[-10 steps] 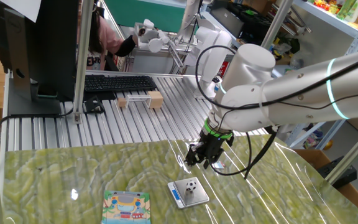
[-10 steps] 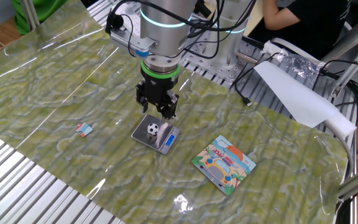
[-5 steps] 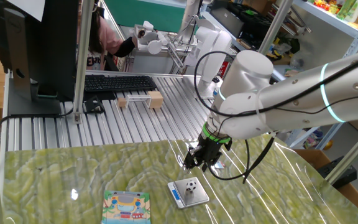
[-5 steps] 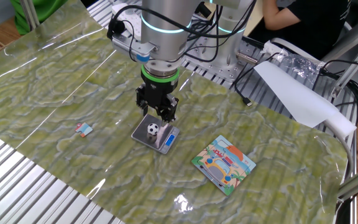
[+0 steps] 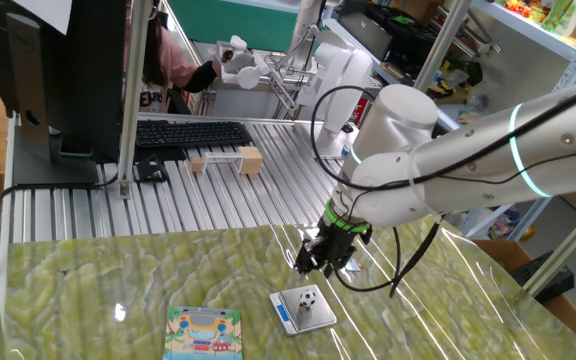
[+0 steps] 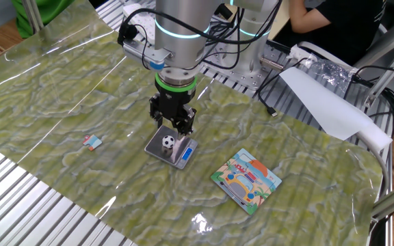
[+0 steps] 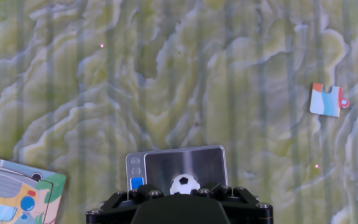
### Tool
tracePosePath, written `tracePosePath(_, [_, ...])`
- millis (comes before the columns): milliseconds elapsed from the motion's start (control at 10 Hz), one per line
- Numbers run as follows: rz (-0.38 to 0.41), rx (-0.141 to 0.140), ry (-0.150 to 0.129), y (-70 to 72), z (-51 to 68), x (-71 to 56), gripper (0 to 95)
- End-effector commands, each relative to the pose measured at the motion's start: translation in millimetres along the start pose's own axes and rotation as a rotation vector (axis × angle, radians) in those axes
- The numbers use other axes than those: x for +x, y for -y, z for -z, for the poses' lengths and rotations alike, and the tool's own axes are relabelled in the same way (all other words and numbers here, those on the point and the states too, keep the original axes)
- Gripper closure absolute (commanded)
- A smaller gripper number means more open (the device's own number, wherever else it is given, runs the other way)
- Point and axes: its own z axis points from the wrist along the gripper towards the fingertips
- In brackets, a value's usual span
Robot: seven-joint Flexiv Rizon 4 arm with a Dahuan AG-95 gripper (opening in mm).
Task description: Remove the object from the scale
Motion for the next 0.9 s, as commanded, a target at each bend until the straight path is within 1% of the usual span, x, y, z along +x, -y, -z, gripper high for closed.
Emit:
tracePosePath(100, [0.005,-0.002,0.002,1.6,-1.3,-0.7,38.0])
tracePosePath(500, [0.043,0.001,0.007,4.8,-7.5,-0.1,38.0])
tracePosePath(900, [0.049,0.001,0.008,5.6,-10.1,0.4,38.0])
